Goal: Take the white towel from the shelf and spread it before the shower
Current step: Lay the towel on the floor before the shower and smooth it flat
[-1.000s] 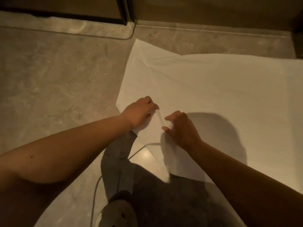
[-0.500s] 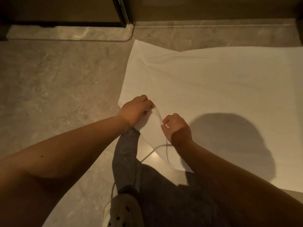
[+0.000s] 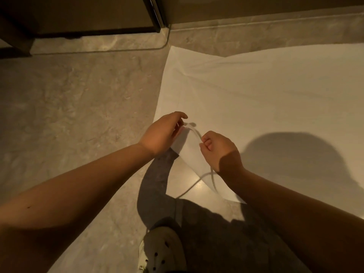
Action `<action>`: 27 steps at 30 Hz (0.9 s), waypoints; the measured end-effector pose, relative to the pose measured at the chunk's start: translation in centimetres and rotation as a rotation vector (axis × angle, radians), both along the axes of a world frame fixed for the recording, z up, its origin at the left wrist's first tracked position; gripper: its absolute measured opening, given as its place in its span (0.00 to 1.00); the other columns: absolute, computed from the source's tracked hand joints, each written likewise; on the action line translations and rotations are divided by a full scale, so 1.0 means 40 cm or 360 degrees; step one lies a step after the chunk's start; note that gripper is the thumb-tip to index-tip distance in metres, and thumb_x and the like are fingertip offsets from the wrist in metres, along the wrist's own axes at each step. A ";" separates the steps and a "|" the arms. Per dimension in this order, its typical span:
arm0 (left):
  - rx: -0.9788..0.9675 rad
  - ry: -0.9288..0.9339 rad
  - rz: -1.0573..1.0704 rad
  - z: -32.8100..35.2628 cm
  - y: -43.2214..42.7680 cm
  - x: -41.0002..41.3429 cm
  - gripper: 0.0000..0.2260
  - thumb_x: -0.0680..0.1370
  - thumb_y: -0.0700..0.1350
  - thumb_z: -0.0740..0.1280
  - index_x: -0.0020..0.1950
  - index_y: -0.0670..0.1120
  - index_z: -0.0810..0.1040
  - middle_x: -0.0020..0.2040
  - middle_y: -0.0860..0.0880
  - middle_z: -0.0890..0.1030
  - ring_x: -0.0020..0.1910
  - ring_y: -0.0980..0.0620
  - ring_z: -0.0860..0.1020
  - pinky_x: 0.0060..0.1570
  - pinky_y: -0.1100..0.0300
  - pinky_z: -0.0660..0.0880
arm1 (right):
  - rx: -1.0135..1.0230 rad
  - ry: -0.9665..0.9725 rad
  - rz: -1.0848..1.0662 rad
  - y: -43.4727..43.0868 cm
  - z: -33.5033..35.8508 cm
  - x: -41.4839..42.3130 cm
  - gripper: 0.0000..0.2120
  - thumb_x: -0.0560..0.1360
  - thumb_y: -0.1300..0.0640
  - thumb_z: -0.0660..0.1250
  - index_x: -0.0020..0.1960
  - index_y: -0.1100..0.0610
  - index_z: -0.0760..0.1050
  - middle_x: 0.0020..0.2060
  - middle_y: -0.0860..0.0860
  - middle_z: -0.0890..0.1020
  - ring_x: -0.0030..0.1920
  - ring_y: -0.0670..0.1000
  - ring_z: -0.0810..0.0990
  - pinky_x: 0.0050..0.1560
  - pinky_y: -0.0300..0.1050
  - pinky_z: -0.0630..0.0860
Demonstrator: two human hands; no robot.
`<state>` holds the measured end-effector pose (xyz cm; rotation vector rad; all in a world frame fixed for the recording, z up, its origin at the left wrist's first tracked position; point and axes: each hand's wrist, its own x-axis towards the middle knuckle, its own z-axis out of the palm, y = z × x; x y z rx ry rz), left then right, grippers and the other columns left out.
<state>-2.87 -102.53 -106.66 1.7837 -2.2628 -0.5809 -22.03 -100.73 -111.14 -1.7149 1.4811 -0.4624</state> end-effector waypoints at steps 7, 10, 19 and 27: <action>0.0001 -0.0001 -0.0038 0.078 0.098 0.075 0.12 0.76 0.48 0.61 0.55 0.45 0.79 0.47 0.49 0.77 0.43 0.53 0.74 0.41 0.60 0.73 | -0.0093 -0.0251 0.0282 0.026 0.023 0.022 0.02 0.76 0.54 0.66 0.47 0.52 0.75 0.40 0.46 0.76 0.38 0.46 0.75 0.39 0.36 0.72; 0.0098 -0.0110 -0.0155 0.091 0.163 0.117 0.14 0.73 0.49 0.59 0.51 0.45 0.79 0.44 0.50 0.76 0.41 0.55 0.72 0.37 0.63 0.70 | -0.0012 -0.0299 0.0493 0.052 0.025 0.038 0.02 0.76 0.54 0.66 0.47 0.51 0.75 0.40 0.43 0.75 0.37 0.43 0.74 0.38 0.32 0.69; 0.0332 -0.0423 -0.0367 0.053 0.267 0.212 0.08 0.71 0.43 0.65 0.49 0.44 0.79 0.45 0.45 0.78 0.42 0.47 0.76 0.37 0.62 0.67 | 0.0132 -0.0132 0.0767 0.126 -0.006 0.096 0.03 0.76 0.54 0.64 0.46 0.50 0.77 0.40 0.43 0.78 0.41 0.45 0.76 0.40 0.34 0.70; 0.0542 -0.0561 -0.0555 -0.002 0.263 0.231 0.12 0.73 0.48 0.60 0.49 0.44 0.79 0.46 0.44 0.79 0.42 0.43 0.77 0.38 0.55 0.73 | -0.0160 0.0006 0.0704 0.095 -0.052 0.037 0.09 0.73 0.60 0.69 0.54 0.59 0.79 0.51 0.55 0.79 0.51 0.55 0.76 0.55 0.45 0.71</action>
